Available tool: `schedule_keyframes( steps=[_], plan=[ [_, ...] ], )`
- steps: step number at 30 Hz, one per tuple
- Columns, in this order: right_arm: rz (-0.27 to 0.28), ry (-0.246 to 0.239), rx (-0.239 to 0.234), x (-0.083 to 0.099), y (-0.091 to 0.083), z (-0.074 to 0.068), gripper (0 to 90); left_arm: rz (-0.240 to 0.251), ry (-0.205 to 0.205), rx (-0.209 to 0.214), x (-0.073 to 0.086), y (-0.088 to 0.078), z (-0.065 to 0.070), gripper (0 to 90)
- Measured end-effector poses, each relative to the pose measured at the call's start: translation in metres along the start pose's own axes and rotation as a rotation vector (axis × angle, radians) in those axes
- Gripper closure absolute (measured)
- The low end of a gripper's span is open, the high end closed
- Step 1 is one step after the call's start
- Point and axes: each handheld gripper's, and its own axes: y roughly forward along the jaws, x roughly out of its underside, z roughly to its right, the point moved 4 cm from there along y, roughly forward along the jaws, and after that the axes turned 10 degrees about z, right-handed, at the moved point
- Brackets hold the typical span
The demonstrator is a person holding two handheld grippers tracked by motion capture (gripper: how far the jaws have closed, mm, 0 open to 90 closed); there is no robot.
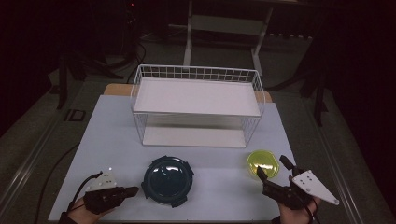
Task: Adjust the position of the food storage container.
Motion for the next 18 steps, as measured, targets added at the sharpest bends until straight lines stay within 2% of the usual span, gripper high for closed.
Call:
schedule_keyframes(
  steps=[6, 8, 18],
  plan=[
    [0.003, 0.009, -0.01, 0.001, 0.001, 0.0, 12.6, -0.023, 0.0, -0.012, 0.001, 0.008, 0.001, 88.8],
    [-0.003, 0.005, -0.013, 0.001, 0.001, -0.001, 12.0, -0.021, -0.01, -0.002, 0.001, 0.01, 0.0, 88.8],
    [-0.018, 0.008, -0.038, 0.004, 0.003, -0.003, 10.8, -0.016, -0.017, -0.017, -0.003, 0.016, -0.004, 88.8]
  ],
)
